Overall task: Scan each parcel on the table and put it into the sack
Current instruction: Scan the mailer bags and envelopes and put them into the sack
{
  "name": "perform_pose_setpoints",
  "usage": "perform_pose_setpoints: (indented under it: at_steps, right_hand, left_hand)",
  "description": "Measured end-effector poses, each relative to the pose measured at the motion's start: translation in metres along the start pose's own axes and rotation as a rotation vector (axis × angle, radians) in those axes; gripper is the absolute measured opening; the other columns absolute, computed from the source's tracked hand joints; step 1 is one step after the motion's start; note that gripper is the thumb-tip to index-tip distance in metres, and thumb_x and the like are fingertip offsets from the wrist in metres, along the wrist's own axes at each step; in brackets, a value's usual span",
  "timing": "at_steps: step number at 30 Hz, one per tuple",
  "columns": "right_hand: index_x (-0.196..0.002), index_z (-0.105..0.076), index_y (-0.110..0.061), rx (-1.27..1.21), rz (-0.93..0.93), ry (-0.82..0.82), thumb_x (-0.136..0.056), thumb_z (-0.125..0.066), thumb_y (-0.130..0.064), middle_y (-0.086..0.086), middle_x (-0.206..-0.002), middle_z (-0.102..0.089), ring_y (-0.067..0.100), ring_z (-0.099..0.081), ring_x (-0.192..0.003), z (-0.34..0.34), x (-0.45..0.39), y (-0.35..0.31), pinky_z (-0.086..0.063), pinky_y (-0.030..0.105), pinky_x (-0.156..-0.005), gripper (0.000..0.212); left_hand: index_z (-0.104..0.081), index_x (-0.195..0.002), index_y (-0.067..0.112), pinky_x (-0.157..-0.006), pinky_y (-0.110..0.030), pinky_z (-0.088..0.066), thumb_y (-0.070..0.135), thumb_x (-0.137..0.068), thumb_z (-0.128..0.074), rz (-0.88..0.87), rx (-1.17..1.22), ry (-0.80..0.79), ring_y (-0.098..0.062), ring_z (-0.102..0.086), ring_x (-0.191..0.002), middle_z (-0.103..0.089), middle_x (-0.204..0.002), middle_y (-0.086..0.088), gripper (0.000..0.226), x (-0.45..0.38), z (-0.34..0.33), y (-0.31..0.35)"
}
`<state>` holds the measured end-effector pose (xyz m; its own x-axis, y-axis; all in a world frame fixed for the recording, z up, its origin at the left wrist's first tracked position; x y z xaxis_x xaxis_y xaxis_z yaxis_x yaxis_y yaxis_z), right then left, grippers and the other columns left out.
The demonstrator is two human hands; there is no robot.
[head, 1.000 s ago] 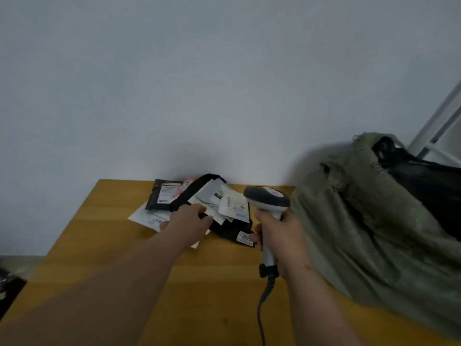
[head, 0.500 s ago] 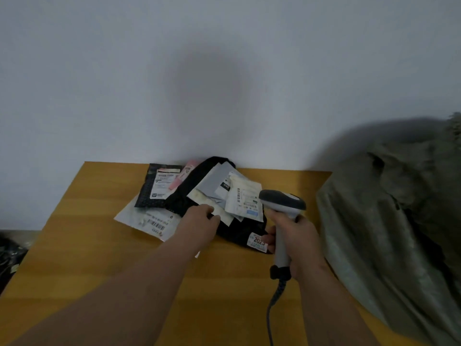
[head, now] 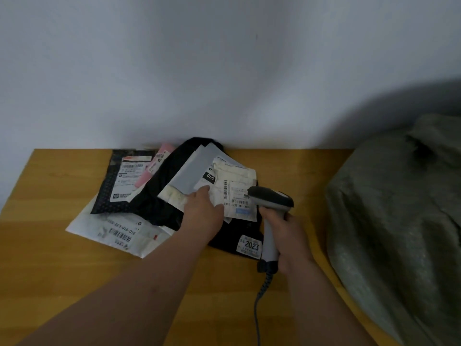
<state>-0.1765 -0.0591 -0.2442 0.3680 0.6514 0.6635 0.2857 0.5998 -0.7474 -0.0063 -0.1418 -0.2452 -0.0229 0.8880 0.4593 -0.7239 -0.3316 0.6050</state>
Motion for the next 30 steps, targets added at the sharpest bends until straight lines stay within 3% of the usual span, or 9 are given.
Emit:
perform_pose_setpoints:
  at_steps: [4,8,11,14,19,22,26,30]
  right_hand:
    - [-0.105,-0.069,-0.015,-0.032,-0.043,-0.011,-0.086,-0.074,-0.033,0.01,-0.1,-0.074,0.027,-0.072,-0.089,-0.009,-0.009,0.011,-0.06,0.041,-0.074,0.027]
    - [-0.097,-0.068,-0.022,-0.046,-0.03,-0.023,-0.089,-0.071,-0.029,0.002,-0.098,-0.072,0.012,-0.068,-0.085,-0.014,-0.005,0.013,-0.054,0.031,-0.068,0.011]
    - [-0.102,-0.069,-0.02,-0.057,-0.026,-0.009,-0.09,-0.071,-0.029,0.003,-0.101,-0.073,0.014,-0.069,-0.09,-0.011,0.0,0.013,-0.053,0.031,-0.07,0.015]
    - [-0.104,-0.07,-0.014,-0.099,-0.018,0.021,-0.09,-0.071,-0.028,0.008,-0.101,-0.075,0.02,-0.072,-0.093,-0.003,0.007,0.012,-0.053,0.034,-0.074,0.019]
    - [-0.098,-0.068,-0.007,-0.137,0.022,0.013,-0.093,-0.068,-0.024,0.011,-0.078,-0.07,0.018,-0.07,-0.063,0.007,0.033,0.002,-0.054,0.03,-0.057,0.018]
    - [-0.095,-0.068,-0.006,-0.098,0.038,-0.03,-0.094,-0.066,-0.023,0.009,-0.071,-0.066,0.019,-0.066,-0.06,0.006,0.056,0.001,-0.052,0.028,-0.052,0.018]
    - [-0.103,-0.068,-0.004,-0.07,0.065,-0.078,-0.093,-0.066,-0.023,0.009,-0.072,-0.065,0.021,-0.062,-0.06,0.003,0.087,0.006,-0.052,0.032,-0.057,0.021]
    - [-0.098,-0.068,-0.003,-0.043,0.108,-0.077,-0.092,-0.066,-0.021,0.01,-0.068,-0.064,0.021,-0.061,-0.057,0.005,0.119,0.01,-0.051,0.033,-0.057,0.02]
  left_hand:
    - [-0.032,-0.148,0.012,-0.102,-0.038,-0.043,0.018,-0.093,-0.059,0.043,0.067,0.011,-0.028,-0.048,-0.126,-0.044,-0.143,-0.012,0.061,-0.003,-0.006,0.0]
    - [-0.055,-0.125,0.014,-0.08,-0.03,-0.049,0.016,-0.093,-0.054,0.035,0.099,-0.016,-0.021,-0.06,-0.1,-0.063,-0.115,-0.006,0.032,0.001,-0.01,0.003]
    - [-0.062,-0.097,0.018,-0.082,-0.043,-0.056,0.011,-0.092,-0.051,0.084,0.246,0.011,-0.023,-0.064,-0.087,-0.067,-0.096,-0.005,0.013,0.007,-0.008,-0.003]
    - [-0.061,-0.087,0.022,-0.081,-0.05,-0.056,0.011,-0.094,-0.05,0.107,0.378,0.019,-0.025,-0.067,-0.082,-0.069,-0.088,-0.007,0.017,0.018,-0.003,-0.009]
    - [-0.061,-0.093,0.026,-0.085,-0.047,-0.056,0.013,-0.1,-0.047,0.102,0.566,0.04,-0.022,-0.067,-0.09,-0.069,-0.096,0.0,0.02,0.04,0.01,-0.023]
    - [-0.061,-0.098,0.028,-0.086,-0.041,-0.056,0.014,-0.101,-0.047,0.089,0.649,0.03,-0.02,-0.067,-0.094,-0.07,-0.103,0.0,0.021,0.056,0.015,-0.029]
    - [-0.065,-0.111,0.028,-0.09,-0.04,-0.056,0.013,-0.101,-0.047,0.079,0.721,0.044,-0.016,-0.068,-0.098,-0.072,-0.105,0.004,0.026,0.077,0.024,-0.039]
    - [-0.066,-0.109,0.031,-0.091,-0.04,-0.055,0.011,-0.1,-0.049,0.076,0.782,0.043,-0.017,-0.068,-0.098,-0.073,-0.103,0.004,0.027,0.101,0.039,-0.053]
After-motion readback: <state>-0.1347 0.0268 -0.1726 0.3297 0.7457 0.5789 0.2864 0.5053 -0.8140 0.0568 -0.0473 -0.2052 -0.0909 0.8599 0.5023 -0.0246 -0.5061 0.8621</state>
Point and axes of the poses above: each hand's wrist, its own x-axis away from the middle knuckle, its own z-axis out of the back of the hand, y = z × x, the point moved 5 cm from there along -x, towards the middle knuckle
